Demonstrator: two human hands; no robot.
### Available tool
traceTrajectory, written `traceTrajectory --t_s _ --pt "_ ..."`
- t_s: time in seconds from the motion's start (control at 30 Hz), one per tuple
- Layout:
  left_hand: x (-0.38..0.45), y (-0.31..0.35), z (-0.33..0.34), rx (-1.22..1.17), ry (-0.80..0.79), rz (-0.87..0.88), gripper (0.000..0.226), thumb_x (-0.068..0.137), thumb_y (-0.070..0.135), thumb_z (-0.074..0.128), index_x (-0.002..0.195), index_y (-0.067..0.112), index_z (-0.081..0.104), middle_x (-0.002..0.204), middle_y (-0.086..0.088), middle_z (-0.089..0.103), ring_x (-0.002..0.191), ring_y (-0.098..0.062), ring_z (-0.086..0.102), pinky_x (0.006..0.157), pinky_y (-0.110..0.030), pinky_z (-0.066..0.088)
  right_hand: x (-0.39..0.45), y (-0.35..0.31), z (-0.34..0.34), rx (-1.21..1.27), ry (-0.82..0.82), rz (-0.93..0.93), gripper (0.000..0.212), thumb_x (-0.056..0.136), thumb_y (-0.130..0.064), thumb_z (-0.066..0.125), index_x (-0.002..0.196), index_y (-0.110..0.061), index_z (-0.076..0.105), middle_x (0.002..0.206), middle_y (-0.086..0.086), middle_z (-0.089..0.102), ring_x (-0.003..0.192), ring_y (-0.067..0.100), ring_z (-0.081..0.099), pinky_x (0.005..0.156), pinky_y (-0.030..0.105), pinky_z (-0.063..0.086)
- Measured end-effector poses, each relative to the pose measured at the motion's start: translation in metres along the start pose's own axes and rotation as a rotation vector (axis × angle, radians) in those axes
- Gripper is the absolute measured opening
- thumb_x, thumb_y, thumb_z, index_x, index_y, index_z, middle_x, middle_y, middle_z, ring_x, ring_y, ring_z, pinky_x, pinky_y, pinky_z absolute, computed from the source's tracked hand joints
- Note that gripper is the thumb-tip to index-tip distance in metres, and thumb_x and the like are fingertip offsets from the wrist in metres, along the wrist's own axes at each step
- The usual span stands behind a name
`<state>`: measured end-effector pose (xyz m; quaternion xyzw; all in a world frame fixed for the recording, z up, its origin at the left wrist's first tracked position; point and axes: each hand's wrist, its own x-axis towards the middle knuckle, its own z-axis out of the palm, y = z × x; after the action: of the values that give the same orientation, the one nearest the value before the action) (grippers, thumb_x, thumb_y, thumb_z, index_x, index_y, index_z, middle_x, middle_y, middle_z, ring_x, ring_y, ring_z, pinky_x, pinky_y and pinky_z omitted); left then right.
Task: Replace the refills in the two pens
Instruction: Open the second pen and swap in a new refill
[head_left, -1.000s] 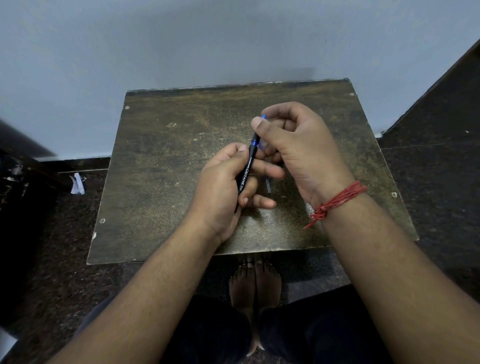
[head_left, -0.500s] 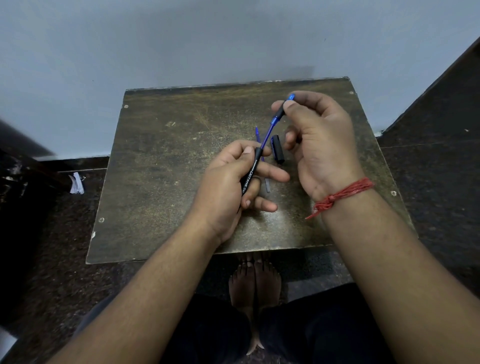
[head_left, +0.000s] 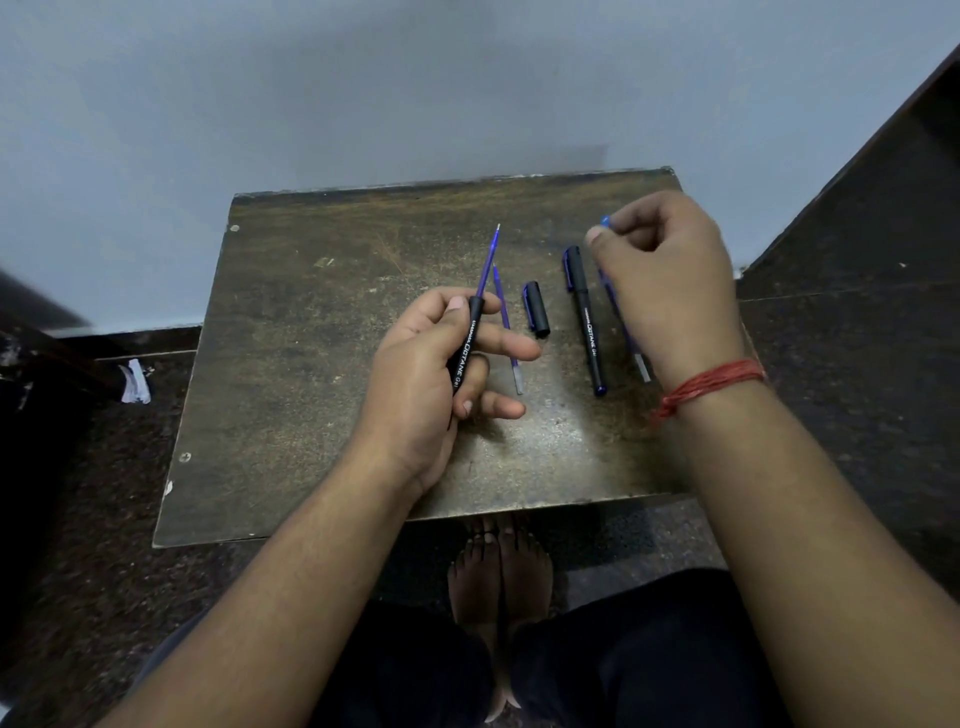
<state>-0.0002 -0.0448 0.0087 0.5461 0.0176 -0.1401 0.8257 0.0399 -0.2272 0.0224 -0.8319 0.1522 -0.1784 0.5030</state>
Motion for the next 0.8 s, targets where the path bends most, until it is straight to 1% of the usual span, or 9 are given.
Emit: traceTrajectory --t_s 0.03,0.07,0.13,0.17,0.23,0.37,0.43,0.57,0.8 --pt "0.000 0.000 0.000 -0.001 0.005 0.003 0.022 0.106 0.017 0.038 0.104 0.005 0.056 0.079 -0.019 0.073 0.033 -0.008 0.028 0.042 -0.027 0.051 -0.002 0.001 0.003 -0.107 -0.036 -0.023 0.011 0.085 -0.030 0.070 0.084 -0.026 0.059 0.073 -0.009 0.061 0.066 0.005 0.060 0.062 0.019 0.047" --pt "0.000 0.000 0.001 -0.003 0.009 0.004 0.022 0.106 0.017 0.038 0.104 0.005 0.056 0.079 -0.018 0.073 0.033 -0.008 0.028 0.042 -0.027 0.051 -0.005 0.001 0.007 -0.206 -0.067 -0.050 0.012 0.085 -0.031 0.069 0.082 -0.025 0.059 0.072 -0.009 0.061 0.069 0.005 0.060 0.063 0.020 0.048" --pt "0.000 0.000 0.001 -0.008 0.011 0.005 0.022 0.106 0.017 0.038 0.103 0.006 0.056 0.078 -0.018 0.073 0.032 -0.008 0.028 0.042 -0.026 0.050 -0.010 -0.001 0.015 -0.366 -0.119 -0.102 0.013 0.086 -0.034 0.065 0.081 -0.023 0.060 0.078 -0.007 0.062 0.082 0.016 0.062 0.072 0.032 0.051" --pt "0.000 0.000 0.001 -0.009 0.012 0.005 0.022 0.106 0.017 0.038 0.103 0.006 0.056 0.078 -0.018 0.073 0.032 -0.008 0.028 0.042 -0.026 0.050 -0.012 -0.003 0.017 -0.425 -0.134 -0.123 0.013 0.086 -0.034 0.064 0.081 -0.023 0.060 0.082 -0.007 0.063 0.088 0.021 0.061 0.074 0.036 0.050" --pt "0.000 0.001 0.001 -0.011 0.012 0.005 0.022 0.106 0.017 0.038 0.102 0.006 0.056 0.078 -0.018 0.073 0.032 -0.007 0.028 0.041 -0.026 0.051 -0.014 -0.005 0.019 -0.511 -0.129 -0.152 0.012 0.087 -0.035 0.061 0.083 -0.024 0.061 0.088 -0.005 0.064 0.096 0.024 0.059 0.074 0.035 0.047" --pt "-0.001 0.000 0.002 -0.008 0.010 0.004 0.021 0.106 0.017 0.038 0.104 0.006 0.055 0.078 -0.018 0.073 0.032 -0.007 0.028 0.041 -0.027 0.051 -0.017 -0.008 0.020 -0.565 -0.088 -0.195 0.012 0.090 -0.035 0.058 0.092 -0.023 0.059 0.086 -0.005 0.066 0.098 0.023 0.056 0.073 0.034 0.040" --pt "-0.001 0.000 0.003 -0.010 0.007 0.004 0.021 0.106 0.017 0.038 0.104 0.006 0.055 0.078 -0.018 0.073 0.032 -0.007 0.028 0.041 -0.027 0.051 -0.018 -0.009 0.021 -0.591 -0.096 -0.212 0.012 0.092 -0.034 0.058 0.096 -0.022 0.058 0.086 -0.005 0.065 0.099 0.023 0.055 0.074 0.036 0.042" --pt "-0.001 0.001 0.003 -0.015 0.004 0.004 0.021 0.106 0.017 0.037 0.103 0.006 0.055 0.078 -0.018 0.073 0.032 -0.007 0.028 0.041 -0.026 0.051 -0.019 -0.010 0.021 -0.619 -0.113 -0.227 0.012 0.093 -0.033 0.057 0.095 -0.021 0.058 0.087 -0.005 0.064 0.100 0.025 0.054 0.081 0.040 0.047" --pt "-0.001 -0.001 0.002 -0.009 -0.005 0.009 0.022 0.105 0.017 0.037 0.103 0.006 0.056 0.079 -0.018 0.073 0.033 -0.007 0.029 0.042 -0.027 0.051 -0.018 -0.009 0.021 -0.613 -0.107 -0.232 0.013 0.093 -0.035 0.057 0.095 -0.022 0.059 0.086 -0.006 0.063 0.100 0.024 0.054 0.081 0.040 0.047"
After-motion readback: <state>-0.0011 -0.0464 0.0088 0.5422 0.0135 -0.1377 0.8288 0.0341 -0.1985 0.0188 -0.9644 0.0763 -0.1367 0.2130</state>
